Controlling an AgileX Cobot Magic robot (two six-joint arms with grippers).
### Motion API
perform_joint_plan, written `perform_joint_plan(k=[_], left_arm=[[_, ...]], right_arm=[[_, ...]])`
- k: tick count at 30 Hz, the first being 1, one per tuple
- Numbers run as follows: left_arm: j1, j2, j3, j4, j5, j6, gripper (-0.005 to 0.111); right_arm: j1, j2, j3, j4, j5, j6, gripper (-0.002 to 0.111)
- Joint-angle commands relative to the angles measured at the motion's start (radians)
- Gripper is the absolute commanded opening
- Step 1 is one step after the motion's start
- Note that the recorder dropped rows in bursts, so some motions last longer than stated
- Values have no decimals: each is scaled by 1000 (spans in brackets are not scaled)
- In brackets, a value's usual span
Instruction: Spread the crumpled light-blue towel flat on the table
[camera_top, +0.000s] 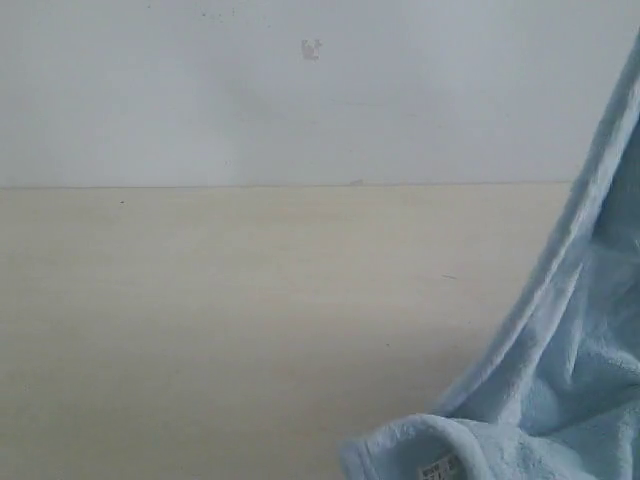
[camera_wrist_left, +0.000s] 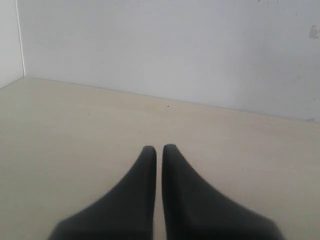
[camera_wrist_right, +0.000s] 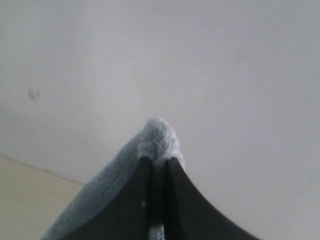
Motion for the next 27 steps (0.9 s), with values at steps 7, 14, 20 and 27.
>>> perform_joint_plan(k=[7, 14, 20, 27], left_arm=[[-4, -3, 4, 4, -13, -4, 4], [-4, -3, 4, 4, -13, -4, 4], [-4, -3, 4, 4, -13, -4, 4], [-4, -3, 4, 4, -13, -4, 4]], right_arm=[[1, 25, -32, -23, 147, -15, 0], [27, 4, -33, -24, 70, -17, 0], [59, -1, -91, -39, 134, -20, 0], [59, -1, -48, -26, 185, -20, 0]])
